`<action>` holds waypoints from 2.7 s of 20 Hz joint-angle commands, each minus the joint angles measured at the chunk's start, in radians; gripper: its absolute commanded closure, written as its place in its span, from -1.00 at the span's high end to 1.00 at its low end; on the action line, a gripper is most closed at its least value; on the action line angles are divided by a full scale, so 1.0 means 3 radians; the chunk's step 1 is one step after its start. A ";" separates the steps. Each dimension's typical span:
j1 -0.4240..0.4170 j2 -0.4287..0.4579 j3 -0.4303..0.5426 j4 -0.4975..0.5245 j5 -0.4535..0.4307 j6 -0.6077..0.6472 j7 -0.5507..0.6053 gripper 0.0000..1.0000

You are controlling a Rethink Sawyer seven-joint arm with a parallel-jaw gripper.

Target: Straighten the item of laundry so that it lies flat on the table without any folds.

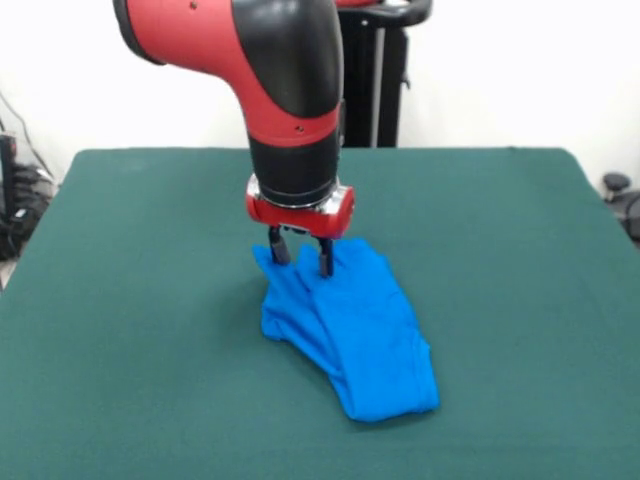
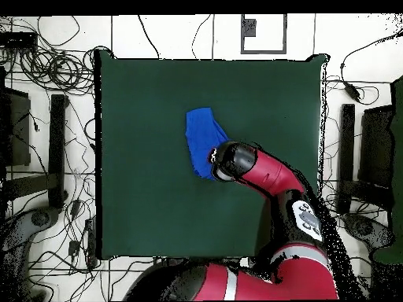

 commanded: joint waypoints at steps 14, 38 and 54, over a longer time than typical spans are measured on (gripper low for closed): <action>0.0026 0.0176 0.0519 0.0032 0.0034 -0.0076 0.0374 1.00; 0.0263 -0.0163 0.0367 0.0250 0.0148 -0.0033 0.0739 -1.00; 0.0645 -0.0563 0.0117 0.0539 0.0401 0.0089 0.1075 -1.00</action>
